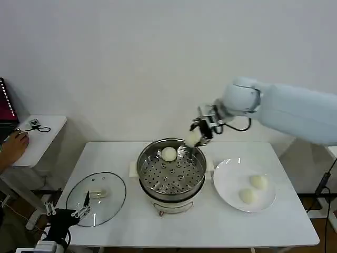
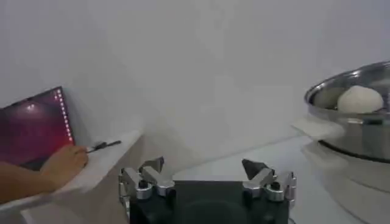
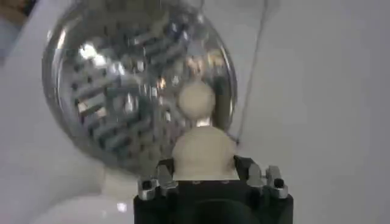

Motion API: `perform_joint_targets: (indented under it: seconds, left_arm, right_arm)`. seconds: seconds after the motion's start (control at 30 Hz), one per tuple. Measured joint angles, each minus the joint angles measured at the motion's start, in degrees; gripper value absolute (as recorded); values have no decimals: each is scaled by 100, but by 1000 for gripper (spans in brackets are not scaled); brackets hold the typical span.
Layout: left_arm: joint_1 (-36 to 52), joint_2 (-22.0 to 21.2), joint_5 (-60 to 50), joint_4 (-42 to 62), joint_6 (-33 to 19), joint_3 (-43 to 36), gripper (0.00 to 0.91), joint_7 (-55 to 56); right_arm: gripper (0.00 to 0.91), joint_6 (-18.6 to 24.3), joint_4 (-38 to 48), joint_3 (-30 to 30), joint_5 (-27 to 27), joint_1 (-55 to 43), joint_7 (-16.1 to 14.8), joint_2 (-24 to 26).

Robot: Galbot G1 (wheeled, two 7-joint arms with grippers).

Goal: Take steamed baozi put them in steamer then cover it.

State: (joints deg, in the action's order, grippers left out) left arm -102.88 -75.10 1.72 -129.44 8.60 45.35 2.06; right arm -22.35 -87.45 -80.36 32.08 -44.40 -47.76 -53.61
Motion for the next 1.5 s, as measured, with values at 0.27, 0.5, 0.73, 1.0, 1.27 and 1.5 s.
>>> perform_joint_targets:
  seconds: [0.27, 0.5, 0.73, 1.0, 1.27, 1.5]
  left_arm:
    - [18, -68, 31, -65, -2, 82, 907, -1]
    - [-8, -112, 72, -66, -35, 169, 907, -4]
    - [25, -112, 95, -56, -37, 209, 907, -8]
    - [49, -119, 101, -12, -46, 225, 907, -11]
    - [66, -114, 102, 12, -48, 223, 907, -19]
    - [68, -120, 104, 13, -49, 223, 907, -23]
  right_arm:
    - [675, -701, 156, -162, 825, 217, 371, -896]
    - [675, -1127, 495, -192, 1086, 582, 596, -1483]
    - [675, -1323, 923, -164, 1116, 969, 687, -1922]
    - [685, -1400, 1301, -138, 1052, 1240, 761, -2198]
    - [685, -1442, 1556, -65, 1023, 1423, 789, -2403]
    - [907, -1469, 1636, -51, 972, 1445, 783, -2437]
